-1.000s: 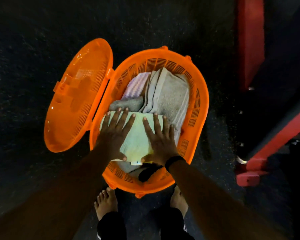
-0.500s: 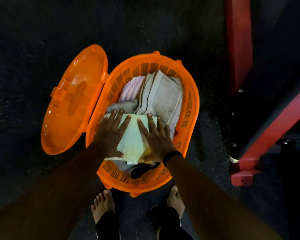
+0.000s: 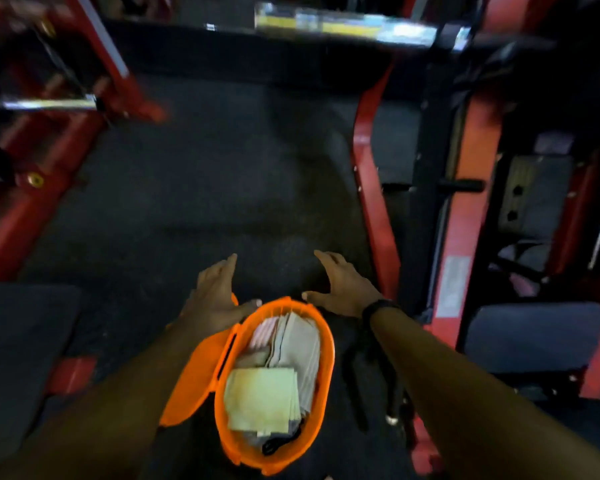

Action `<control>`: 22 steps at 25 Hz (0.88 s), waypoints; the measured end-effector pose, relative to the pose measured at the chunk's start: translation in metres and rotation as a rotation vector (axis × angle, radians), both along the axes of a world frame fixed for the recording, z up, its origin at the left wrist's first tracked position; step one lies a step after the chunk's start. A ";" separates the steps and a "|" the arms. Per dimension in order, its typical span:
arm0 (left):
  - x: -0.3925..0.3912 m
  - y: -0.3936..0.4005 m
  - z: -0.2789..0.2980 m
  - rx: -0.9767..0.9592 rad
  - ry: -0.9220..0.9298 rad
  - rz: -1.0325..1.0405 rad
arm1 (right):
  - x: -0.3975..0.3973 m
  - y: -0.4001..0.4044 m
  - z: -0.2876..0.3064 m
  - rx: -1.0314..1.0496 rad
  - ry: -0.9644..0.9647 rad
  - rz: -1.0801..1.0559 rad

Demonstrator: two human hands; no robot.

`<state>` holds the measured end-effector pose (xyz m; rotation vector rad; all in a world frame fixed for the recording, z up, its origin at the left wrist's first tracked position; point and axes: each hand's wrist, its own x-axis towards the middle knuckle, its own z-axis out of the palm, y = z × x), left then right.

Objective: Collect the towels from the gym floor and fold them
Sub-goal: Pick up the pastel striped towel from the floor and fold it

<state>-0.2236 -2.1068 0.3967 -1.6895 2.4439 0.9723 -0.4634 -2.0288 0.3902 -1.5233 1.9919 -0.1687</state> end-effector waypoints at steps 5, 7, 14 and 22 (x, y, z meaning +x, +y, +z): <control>-0.003 -0.023 0.200 -0.085 0.183 0.092 | -0.028 -0.026 0.225 -0.177 -0.097 -0.048; -0.001 -0.027 0.263 -0.143 0.218 0.108 | -0.035 -0.028 0.299 -0.242 -0.102 -0.053; 0.009 -0.010 0.442 -0.278 0.305 0.125 | -0.041 0.001 0.483 -0.451 -0.017 -0.006; 0.015 0.023 0.537 -0.403 0.433 0.098 | -0.051 0.027 0.577 -0.517 0.020 0.089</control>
